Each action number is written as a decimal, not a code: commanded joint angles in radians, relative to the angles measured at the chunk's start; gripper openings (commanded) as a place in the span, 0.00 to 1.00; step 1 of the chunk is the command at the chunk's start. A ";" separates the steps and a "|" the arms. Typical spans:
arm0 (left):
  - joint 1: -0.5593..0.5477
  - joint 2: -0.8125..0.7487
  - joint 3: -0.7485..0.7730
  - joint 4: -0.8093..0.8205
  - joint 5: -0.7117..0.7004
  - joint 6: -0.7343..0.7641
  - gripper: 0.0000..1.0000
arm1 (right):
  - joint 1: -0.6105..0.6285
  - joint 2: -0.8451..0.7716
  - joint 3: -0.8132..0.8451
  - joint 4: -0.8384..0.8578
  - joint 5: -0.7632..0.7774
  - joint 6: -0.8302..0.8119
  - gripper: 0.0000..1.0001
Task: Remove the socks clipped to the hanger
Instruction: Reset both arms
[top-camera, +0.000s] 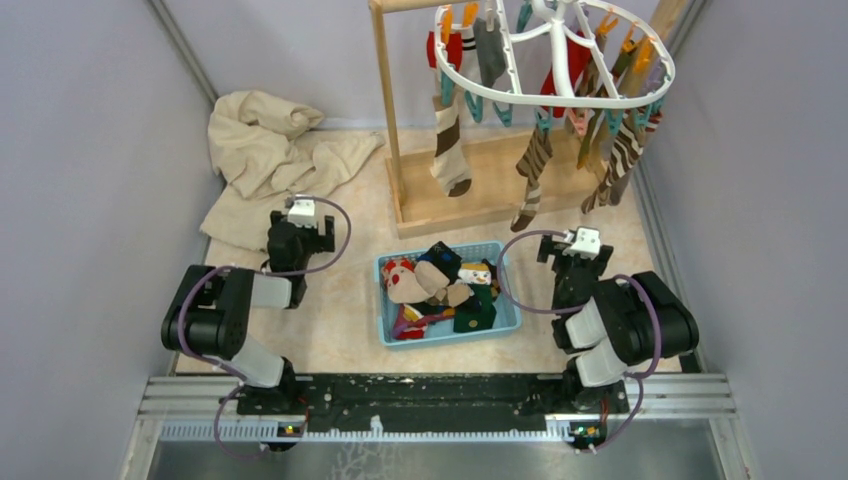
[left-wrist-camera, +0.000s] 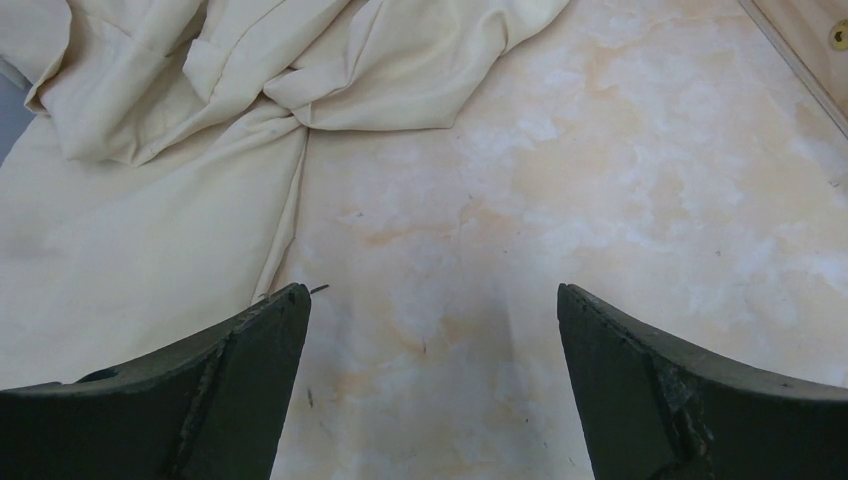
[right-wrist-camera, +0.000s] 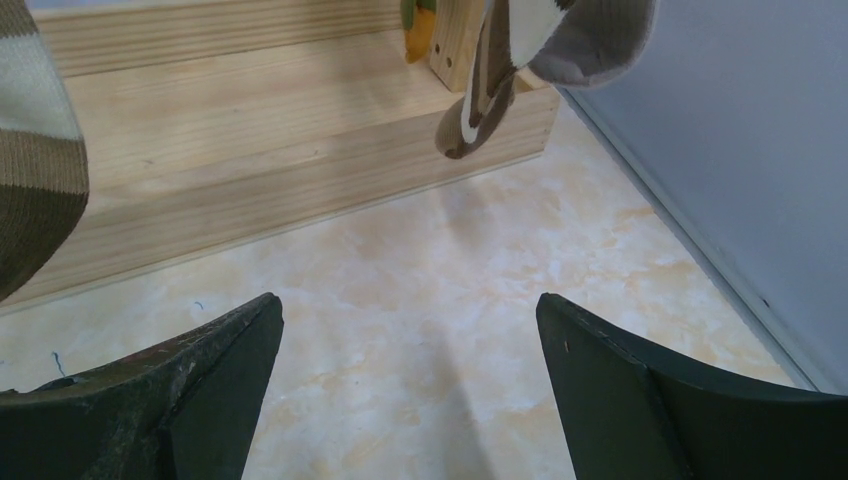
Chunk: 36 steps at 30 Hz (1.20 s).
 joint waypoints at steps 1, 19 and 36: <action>0.011 -0.008 -0.026 0.094 0.048 -0.023 0.99 | -0.008 -0.008 0.029 0.049 -0.014 0.000 0.99; 0.027 0.021 -0.145 0.330 0.043 -0.050 0.99 | -0.008 -0.012 0.029 0.043 -0.015 0.003 0.99; 0.028 0.024 -0.146 0.337 0.044 -0.046 0.99 | -0.009 -0.011 0.029 0.041 -0.015 0.002 0.99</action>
